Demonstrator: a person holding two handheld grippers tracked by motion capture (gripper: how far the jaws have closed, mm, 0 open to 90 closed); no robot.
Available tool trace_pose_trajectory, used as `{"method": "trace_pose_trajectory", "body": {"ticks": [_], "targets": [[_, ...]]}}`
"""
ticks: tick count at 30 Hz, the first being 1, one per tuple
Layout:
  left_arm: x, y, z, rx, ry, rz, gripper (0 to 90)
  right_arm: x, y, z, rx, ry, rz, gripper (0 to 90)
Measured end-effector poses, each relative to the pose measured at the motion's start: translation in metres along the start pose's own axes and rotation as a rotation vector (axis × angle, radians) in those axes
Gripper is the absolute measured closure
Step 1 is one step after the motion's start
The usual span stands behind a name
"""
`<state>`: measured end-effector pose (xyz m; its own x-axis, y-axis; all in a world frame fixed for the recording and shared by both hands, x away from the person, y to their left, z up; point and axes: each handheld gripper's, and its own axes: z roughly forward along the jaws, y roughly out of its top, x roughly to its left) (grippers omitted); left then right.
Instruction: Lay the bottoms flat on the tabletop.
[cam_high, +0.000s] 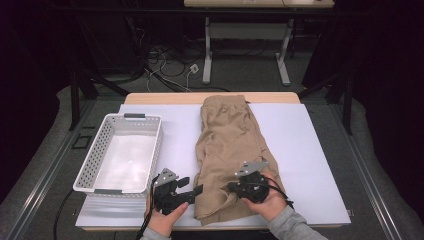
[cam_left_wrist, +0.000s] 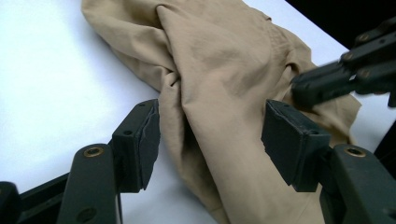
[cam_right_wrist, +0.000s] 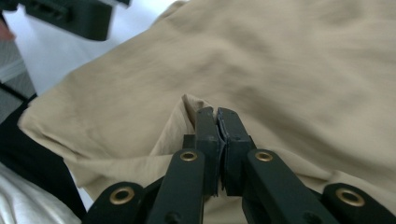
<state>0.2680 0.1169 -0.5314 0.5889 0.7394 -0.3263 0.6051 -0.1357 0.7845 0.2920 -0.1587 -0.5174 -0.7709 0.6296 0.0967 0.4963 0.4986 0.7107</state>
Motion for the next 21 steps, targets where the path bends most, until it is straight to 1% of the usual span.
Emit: {"method": "trace_pose_trajectory", "body": {"ticks": [1,2,3,6,7,9,11,12,13,14,15,17,19,21], "targets": [[-0.002,0.0,0.001,-0.007,0.001,-0.001,37.1,-0.004,-0.003,-0.007,-0.011,-0.009,0.011,87.9],[-0.003,0.0,0.001,-0.003,-0.005,0.004,37.1,-0.008,-0.007,-0.013,-0.04,-0.018,0.024,87.9],[-0.004,0.0,0.001,0.002,-0.014,0.0,37.1,-0.012,-0.011,-0.02,-0.061,-0.02,0.036,87.9],[-0.009,-0.001,0.004,0.0,-0.02,0.008,37.1,-0.024,-0.022,-0.04,-0.118,-0.054,0.068,87.9],[-0.011,0.0,0.004,0.006,-0.031,0.015,37.1,-0.029,-0.026,-0.045,-0.136,-0.065,0.085,87.9],[-0.015,-0.001,0.007,0.001,-0.044,0.007,37.1,-0.038,-0.035,-0.056,-0.158,-0.093,0.118,87.8],[-0.019,-0.002,0.01,0.003,-0.055,0.012,37.1,-0.049,-0.045,-0.065,-0.165,-0.1,0.163,87.7],[-0.021,-0.002,0.011,0.008,-0.058,0.018,37.2,-0.053,-0.05,-0.068,-0.177,-0.111,0.18,87.7],[-0.023,-0.003,0.013,0.011,-0.067,0.016,37.2,-0.058,-0.055,-0.072,-0.177,-0.13,0.195,87.7],[-0.025,-0.003,0.015,0.02,-0.07,0.019,37.2,-0.062,-0.059,-0.075,-0.174,-0.133,0.216,87.6],[-0.027,-0.004,0.017,0.023,-0.073,0.022,37.2,-0.067,-0.065,-0.078,-0.181,-0.15,0.235,87.6],[-0.03,-0.005,0.021,0.037,-0.08,0.029,37.2,-0.073,-0.072,-0.084,-0.195,-0.157,0.263,87.5],[-0.033,-0.007,0.026,0.051,-0.089,0.028,37.2,-0.075,-0.076,-0.088,-0.205,-0.156,0.282,87.5],[-0.034,-0.01,0.031,0.068,-0.096,0.032,37.2,-0.078,-0.08,-0.092,-0.213,-0.18,0.278,87.5]]}}
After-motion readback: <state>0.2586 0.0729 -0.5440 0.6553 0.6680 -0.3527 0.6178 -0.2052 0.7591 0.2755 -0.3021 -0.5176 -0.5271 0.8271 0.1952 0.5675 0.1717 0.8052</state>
